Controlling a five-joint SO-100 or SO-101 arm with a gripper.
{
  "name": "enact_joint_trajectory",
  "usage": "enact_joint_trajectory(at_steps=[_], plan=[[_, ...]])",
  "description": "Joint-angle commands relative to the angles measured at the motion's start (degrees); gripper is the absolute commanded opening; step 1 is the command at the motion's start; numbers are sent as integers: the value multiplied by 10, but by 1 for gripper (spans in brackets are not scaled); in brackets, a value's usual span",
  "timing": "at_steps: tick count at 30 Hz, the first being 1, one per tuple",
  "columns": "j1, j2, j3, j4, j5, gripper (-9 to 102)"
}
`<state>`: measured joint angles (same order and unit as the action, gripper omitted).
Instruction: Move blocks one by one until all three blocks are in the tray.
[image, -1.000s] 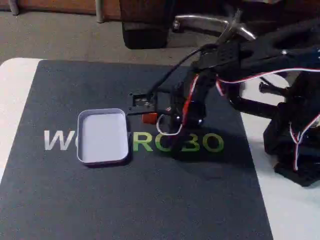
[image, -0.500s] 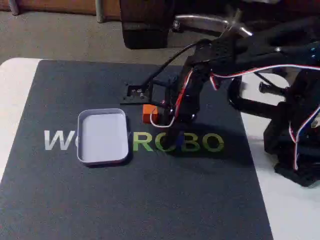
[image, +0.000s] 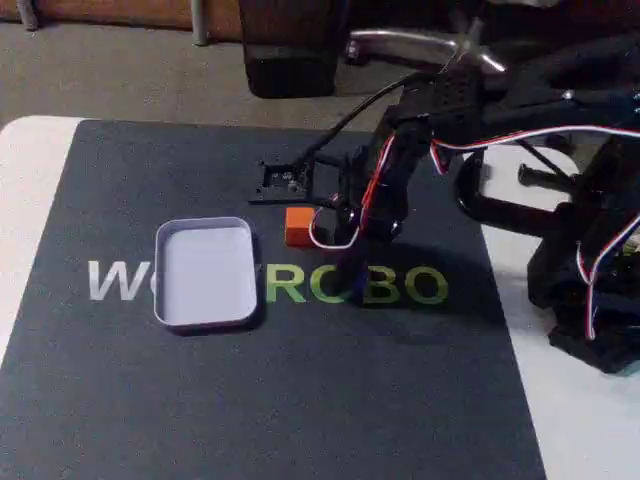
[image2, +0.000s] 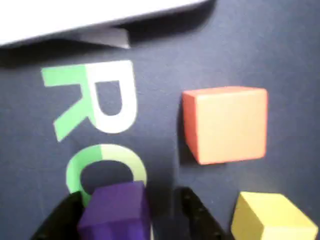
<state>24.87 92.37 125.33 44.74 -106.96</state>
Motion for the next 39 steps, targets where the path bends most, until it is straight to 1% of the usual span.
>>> enact_joint_trajectory(at_steps=[1, 7, 25, 29, 34, 39], plan=[[-2, 22, -2, -4, -4, 20], [-2, 14, -2, -7, -10, 18], [4, 10, 14, -9, -40, 18], [2, 25, 41, -29, -40, 18], [2, 33, 60, -46, -46, 13], [-1, 32, 60, -52, -44, 3]])
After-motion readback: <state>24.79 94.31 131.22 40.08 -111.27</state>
